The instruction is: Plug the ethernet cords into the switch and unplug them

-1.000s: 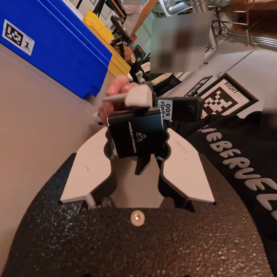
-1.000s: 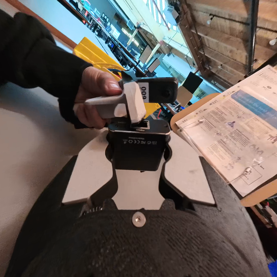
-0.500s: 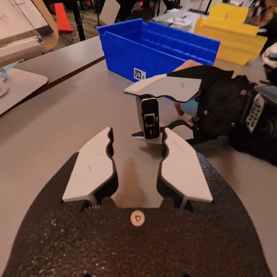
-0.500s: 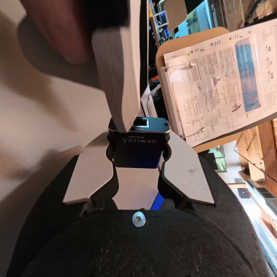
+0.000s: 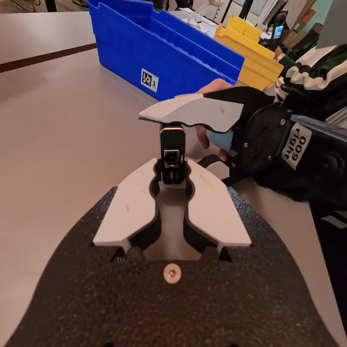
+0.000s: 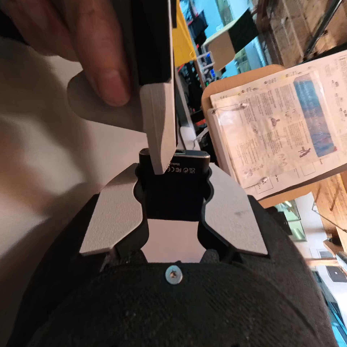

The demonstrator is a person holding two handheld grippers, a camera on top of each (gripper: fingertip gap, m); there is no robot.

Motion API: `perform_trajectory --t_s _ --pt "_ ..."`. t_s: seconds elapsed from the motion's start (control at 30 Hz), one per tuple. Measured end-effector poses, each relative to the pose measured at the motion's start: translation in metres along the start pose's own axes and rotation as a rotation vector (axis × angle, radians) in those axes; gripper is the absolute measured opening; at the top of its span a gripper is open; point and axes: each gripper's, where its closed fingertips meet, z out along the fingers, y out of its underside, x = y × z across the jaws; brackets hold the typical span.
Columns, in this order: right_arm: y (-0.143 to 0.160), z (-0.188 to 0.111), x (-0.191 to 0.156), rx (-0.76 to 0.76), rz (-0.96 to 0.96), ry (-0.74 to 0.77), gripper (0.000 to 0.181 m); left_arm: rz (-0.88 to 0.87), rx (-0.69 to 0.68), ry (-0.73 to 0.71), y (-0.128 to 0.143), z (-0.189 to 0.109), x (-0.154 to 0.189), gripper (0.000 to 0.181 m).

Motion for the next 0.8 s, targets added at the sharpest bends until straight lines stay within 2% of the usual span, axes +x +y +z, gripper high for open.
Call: perform_trajectory --t_s 0.07,0.13,0.27,0.37,0.53,0.63,0.8 --pt "-0.010 -0.006 0.006 0.110 0.053 0.017 0.062 -0.035 0.031 0.033 -0.006 -0.004 0.004 0.023" --pt "-0.016 -0.015 0.015 0.226 0.156 0.036 0.076 -0.135 0.090 0.090 -0.015 -0.010 0.006 0.023" --pt "-0.022 -0.029 0.022 0.400 0.443 -0.071 0.096 -0.424 0.191 0.333 -0.028 -0.025 0.015 0.023" --pt "-0.028 -0.036 0.027 0.495 0.548 -0.100 0.098 -0.572 0.211 0.488 -0.032 -0.027 0.025 0.022" --pt "-0.036 -0.038 0.016 0.529 0.521 -0.163 0.098 -0.637 0.150 0.552 -0.029 -0.021 0.041 0.022" --pt "-0.037 -0.045 0.020 0.582 0.552 -0.177 0.086 -0.642 0.130 0.549 -0.030 -0.021 0.046 0.023" --pt "-0.042 -0.049 0.016 0.610 0.554 -0.224 0.088 -0.650 0.081 0.564 -0.026 -0.017 0.055 0.023"
